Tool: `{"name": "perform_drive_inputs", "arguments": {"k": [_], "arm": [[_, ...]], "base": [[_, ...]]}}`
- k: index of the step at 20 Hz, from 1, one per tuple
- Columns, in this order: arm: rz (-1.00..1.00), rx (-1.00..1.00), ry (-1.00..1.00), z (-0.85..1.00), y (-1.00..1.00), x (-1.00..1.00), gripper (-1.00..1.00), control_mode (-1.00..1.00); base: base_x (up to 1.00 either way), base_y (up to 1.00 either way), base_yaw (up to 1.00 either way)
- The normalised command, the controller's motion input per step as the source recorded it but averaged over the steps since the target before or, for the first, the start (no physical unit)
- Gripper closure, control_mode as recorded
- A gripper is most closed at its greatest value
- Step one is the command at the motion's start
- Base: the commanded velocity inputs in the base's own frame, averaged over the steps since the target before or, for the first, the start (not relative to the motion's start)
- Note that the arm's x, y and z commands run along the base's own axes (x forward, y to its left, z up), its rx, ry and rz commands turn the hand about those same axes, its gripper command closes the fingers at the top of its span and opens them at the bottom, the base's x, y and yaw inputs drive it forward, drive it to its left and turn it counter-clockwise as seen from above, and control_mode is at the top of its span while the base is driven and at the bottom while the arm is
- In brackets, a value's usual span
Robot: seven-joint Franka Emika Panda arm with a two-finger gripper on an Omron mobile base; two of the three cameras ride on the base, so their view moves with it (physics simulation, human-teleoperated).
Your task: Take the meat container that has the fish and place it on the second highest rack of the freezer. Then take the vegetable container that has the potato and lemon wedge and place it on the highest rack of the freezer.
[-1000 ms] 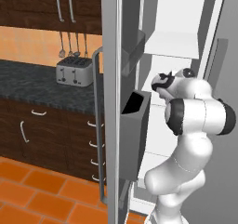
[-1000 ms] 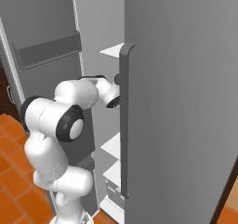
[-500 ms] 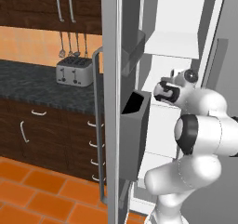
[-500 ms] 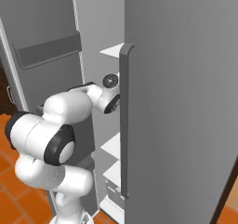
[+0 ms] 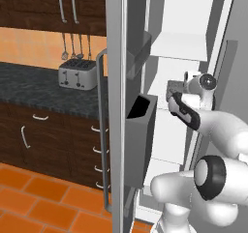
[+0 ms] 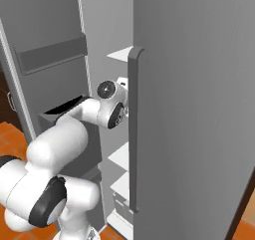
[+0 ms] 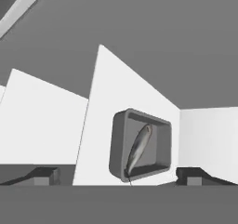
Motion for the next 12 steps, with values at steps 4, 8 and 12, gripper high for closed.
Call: {"name": "perform_drive_inputs", "arguments": {"k": [4,8,12], "arm": [[0.00,-0.04,-0.05,0.58,0.43,-0.47,-1.00,-1.00],[0.00,-0.01,0.00,0.85,0.22,-0.37,-1.00,-1.00],[0.00,0.00,0.01,0.91,0.05,-0.42,-1.00,-1.00]], "base": [[0.00,0.00,0.00],[0.00,0.00,0.00],[0.00,0.00,0.00]]}}
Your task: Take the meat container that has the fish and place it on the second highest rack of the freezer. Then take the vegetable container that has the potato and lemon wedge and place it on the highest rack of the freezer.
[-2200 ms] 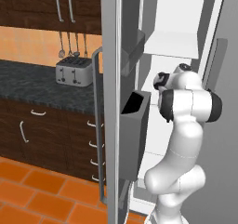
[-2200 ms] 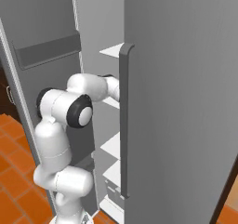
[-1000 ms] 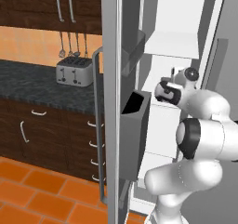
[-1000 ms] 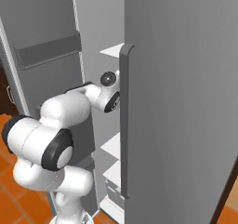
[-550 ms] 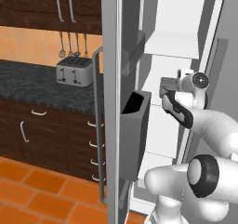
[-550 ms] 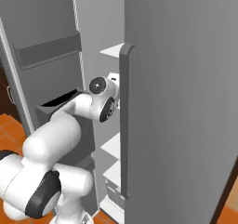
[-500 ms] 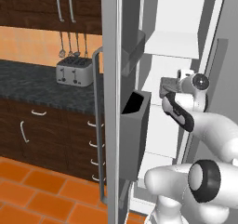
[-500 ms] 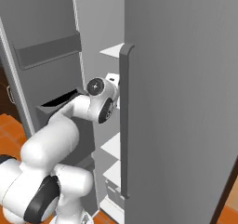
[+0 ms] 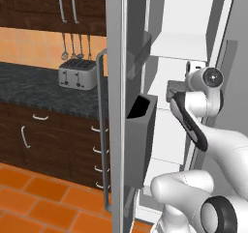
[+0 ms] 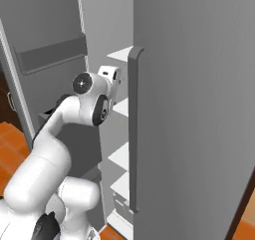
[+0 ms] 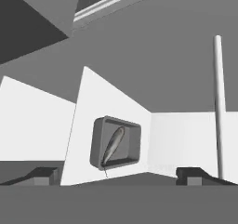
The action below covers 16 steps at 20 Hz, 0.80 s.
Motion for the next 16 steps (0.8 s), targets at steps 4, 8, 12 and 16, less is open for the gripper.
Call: {"name": "perform_drive_inputs", "arguments": {"k": [4,8,12,16], "arm": [[0.00,0.00,0.13,0.35,0.02,-0.88,-1.00,-1.00],[0.00,0.00,0.20,0.12,0.11,-0.94,-1.00,-1.00],[0.00,0.00,0.22,0.10,0.17,-0.57,-1.00,-1.00],[0.00,0.00,0.13,0.00,0.18,-0.20,-1.00,-1.00]], "base": [[0.00,0.00,0.00],[0.00,0.00,0.00],[0.00,0.00,0.00],[0.00,0.00,0.00]]}}
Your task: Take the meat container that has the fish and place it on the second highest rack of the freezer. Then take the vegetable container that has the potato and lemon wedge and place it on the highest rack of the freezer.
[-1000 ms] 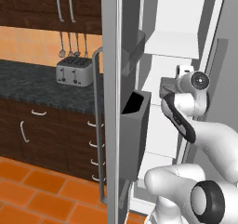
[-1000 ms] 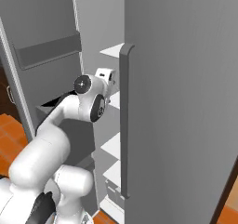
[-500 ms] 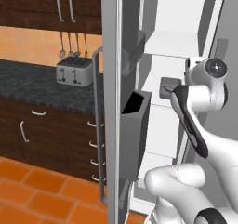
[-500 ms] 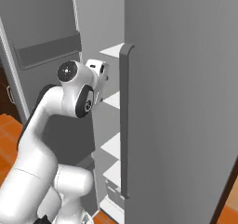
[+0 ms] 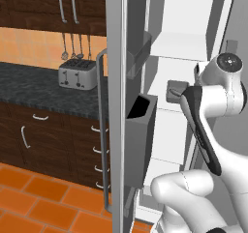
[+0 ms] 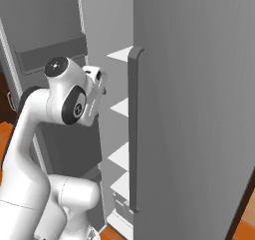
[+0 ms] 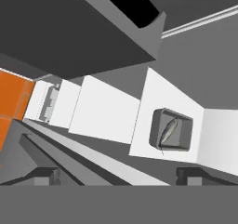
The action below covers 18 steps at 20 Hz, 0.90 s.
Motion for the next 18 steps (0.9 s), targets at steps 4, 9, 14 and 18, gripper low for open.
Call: {"name": "perform_drive_inputs", "arguments": {"k": [4,9,14,18], "arm": [[0.00,0.00,0.07,0.00,0.23,-0.19,-1.00,-1.00],[0.00,0.00,0.02,0.00,0.07,-0.22,-1.00,-1.00],[0.01,0.03,0.00,-0.01,-0.07,-0.22,-1.00,-1.00],[0.02,0.00,0.00,-0.06,-0.02,-0.15,-1.00,-1.00]], "base": [[0.00,0.00,0.00],[0.00,0.00,0.00],[0.00,0.00,0.00],[0.00,0.00,0.00]]}}
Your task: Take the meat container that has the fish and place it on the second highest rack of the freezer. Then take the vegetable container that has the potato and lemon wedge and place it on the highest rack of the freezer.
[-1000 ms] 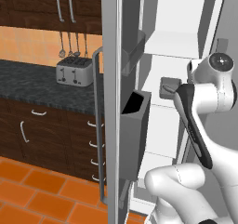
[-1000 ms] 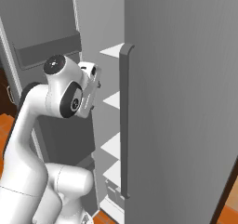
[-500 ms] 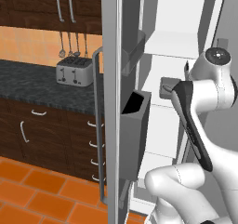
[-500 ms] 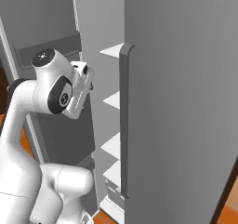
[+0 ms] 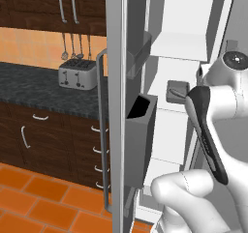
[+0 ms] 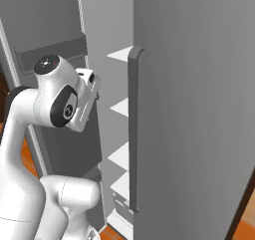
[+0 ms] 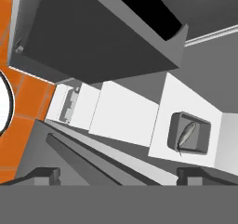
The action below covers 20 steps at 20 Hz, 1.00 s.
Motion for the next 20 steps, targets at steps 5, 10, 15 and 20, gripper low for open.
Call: {"name": "perform_drive_inputs", "arguments": {"k": [5,10,15,20], "arm": [[0.04,0.00,0.00,-0.11,0.00,-0.16,-1.00,-1.00],[0.01,0.01,0.00,-0.04,0.00,-0.08,-1.00,-1.00],[0.00,0.00,0.00,-0.04,0.00,-0.07,-1.00,1.00],[0.00,0.00,0.00,0.00,0.00,0.00,-1.00,1.00]], "base": [[0.00,0.00,0.00],[0.00,0.00,0.00],[-0.42,-0.01,0.00],[-0.94,-0.30,0.18]]}}
